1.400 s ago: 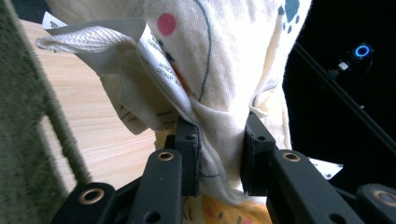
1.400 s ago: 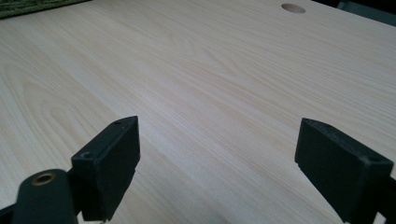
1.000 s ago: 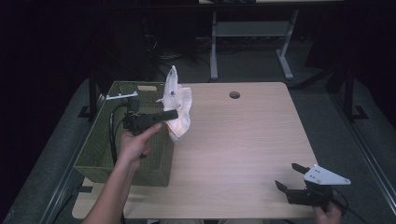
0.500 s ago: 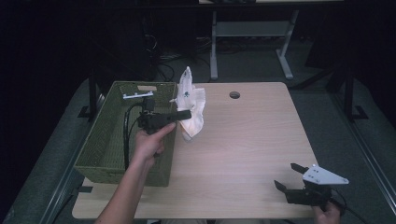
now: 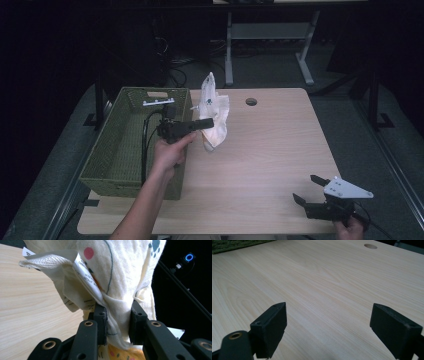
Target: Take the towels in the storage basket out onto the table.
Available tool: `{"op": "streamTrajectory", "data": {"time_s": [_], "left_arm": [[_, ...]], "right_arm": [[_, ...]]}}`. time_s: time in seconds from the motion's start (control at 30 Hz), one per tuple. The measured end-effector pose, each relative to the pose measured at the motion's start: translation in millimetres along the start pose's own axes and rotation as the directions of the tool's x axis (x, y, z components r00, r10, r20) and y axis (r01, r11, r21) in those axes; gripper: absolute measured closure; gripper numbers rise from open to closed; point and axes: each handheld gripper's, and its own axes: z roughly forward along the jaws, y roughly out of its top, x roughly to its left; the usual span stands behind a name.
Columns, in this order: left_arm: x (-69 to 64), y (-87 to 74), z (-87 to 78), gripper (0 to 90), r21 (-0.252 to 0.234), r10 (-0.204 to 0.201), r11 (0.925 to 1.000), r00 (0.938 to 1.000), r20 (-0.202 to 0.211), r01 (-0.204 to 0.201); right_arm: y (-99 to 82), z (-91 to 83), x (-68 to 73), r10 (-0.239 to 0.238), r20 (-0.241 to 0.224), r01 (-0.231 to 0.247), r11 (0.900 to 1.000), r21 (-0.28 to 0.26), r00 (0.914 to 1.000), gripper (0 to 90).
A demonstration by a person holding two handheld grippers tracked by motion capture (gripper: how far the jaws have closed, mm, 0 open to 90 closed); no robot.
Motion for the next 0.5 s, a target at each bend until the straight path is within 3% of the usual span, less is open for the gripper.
{"op": "streamTrajectory", "data": {"time_s": [0.5], "left_arm": [[-0.8, -6.9, 28.7, 73.1, 0.046, -0.005, 0.9989, 0.9998, 0.021, 0.004]], "right_arm": [[0.1, -0.6, -0.2, -0.005, 0.002, 0.005, 1.0000, -0.008, 1.0000, 13.7]]}}
